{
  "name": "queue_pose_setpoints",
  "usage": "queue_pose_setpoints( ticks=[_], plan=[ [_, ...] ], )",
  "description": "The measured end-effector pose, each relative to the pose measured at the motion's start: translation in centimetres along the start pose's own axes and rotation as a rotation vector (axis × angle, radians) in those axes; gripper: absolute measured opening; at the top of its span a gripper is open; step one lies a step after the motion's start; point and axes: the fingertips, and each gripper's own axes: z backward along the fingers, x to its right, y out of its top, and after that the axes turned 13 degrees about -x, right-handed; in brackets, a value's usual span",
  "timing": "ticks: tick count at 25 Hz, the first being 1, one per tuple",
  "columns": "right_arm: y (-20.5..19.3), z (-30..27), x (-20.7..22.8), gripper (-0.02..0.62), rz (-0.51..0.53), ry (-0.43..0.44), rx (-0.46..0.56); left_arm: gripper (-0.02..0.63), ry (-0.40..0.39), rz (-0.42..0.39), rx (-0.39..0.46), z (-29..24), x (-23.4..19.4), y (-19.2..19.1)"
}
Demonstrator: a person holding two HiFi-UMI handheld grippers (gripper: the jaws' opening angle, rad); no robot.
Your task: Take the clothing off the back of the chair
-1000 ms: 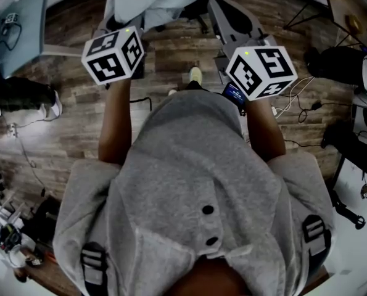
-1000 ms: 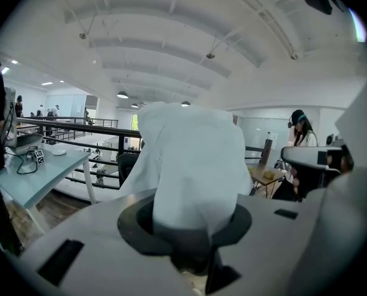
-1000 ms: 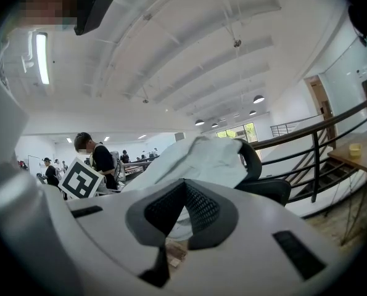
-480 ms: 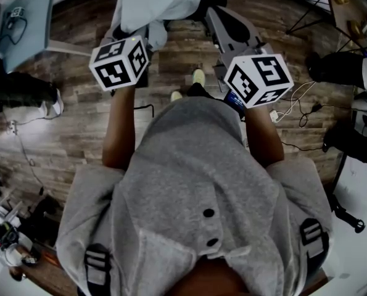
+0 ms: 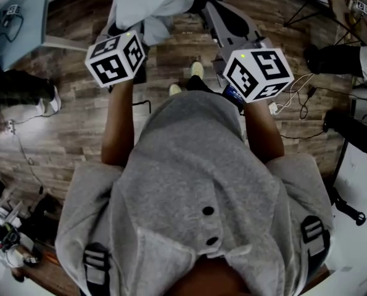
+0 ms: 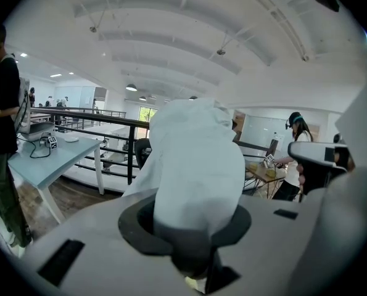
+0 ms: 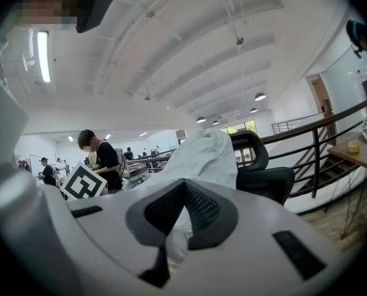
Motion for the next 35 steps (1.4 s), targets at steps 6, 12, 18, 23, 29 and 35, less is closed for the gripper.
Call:
queue_pose_setpoints(
  ticks=[6,12,18,23,29,35],
  plan=[
    [-0.9,0.8,-1.1,0.012,0.009,-0.015,-0.001,0.115,0.017,0.012,-0.006,1.6,-0.5,-1.6],
    [-2.7,1.8,-2.6,0.012,0.016,-0.023,-0.015,0.112,0.044,-0.009,0.007,3.5,-0.5,-3.1],
    [-3.7,2.5,-4.0,0.012,0.015,-0.014,-0.018,0.109,0.033,-0.024,0.032,5.3,0.1,-3.5],
    [-3.9,3.4,-4.9,0.012,0.014,-0.006,-0.012,0.109,0.034,-0.016,0.02,6.1,0.2,-4.3],
    [-4.8,4.1,-5.4,0.012,0.011,0.003,-0.02,0.109,0.062,0.005,-0.011,6.7,-0.5,-6.6],
    [-5.5,4.0,-6.4,0.012,0.002,0.018,-0.033,0.109,0.081,0.002,-0.044,6.9,-1.0,-7.8]
  ],
)
